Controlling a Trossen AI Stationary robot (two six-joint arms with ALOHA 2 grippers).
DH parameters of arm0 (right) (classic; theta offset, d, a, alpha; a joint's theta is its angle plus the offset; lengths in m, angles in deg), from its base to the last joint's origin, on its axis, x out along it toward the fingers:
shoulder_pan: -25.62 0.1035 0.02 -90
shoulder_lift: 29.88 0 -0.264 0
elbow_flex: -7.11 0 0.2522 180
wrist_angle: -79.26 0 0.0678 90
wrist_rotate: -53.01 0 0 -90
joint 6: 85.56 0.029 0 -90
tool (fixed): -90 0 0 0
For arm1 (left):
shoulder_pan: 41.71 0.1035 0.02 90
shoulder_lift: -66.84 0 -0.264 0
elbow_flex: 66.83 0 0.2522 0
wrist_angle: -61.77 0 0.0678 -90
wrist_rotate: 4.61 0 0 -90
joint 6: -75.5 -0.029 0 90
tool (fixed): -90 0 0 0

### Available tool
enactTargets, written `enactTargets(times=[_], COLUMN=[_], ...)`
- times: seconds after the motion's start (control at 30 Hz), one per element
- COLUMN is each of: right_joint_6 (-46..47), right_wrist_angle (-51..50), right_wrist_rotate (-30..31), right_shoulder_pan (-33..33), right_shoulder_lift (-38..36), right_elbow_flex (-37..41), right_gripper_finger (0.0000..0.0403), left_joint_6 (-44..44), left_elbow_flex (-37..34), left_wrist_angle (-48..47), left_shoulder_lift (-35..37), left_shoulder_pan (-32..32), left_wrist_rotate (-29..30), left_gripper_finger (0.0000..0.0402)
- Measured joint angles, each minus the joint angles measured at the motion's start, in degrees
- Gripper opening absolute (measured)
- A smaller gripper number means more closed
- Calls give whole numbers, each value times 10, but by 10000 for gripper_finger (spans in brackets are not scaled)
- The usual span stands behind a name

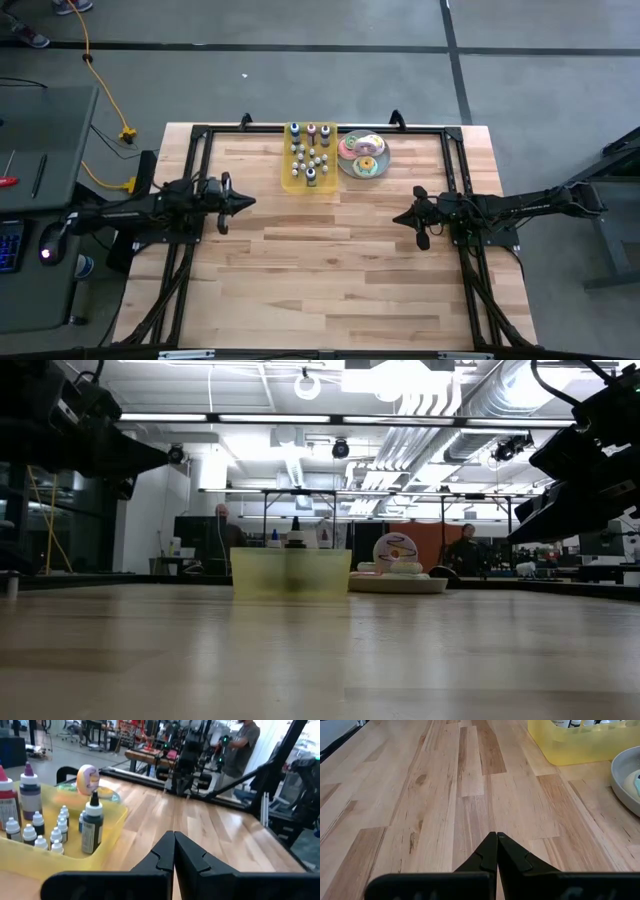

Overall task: Pick & Place food coloring
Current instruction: Return to Home Position

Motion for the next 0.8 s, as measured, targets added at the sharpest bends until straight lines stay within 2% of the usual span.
enactTargets(times=[0.3,0.8], right_joint_6=[0,0], right_wrist_angle=[0,0], right_wrist_rotate=[0,0], right_shoulder_pan=[0,0], right_shoulder_lift=[0,0], right_elbow_flex=[0,0], right_gripper_finger=[0,0], left_joint_6=[-4,-4], left_elbow_flex=[0,-1], left_wrist_angle=[-1,-1], left_shoulder_lift=[-42,-42], left_shoulder_pan=[0,0], left_wrist_rotate=[0,0], left_gripper_finger=[2,2])
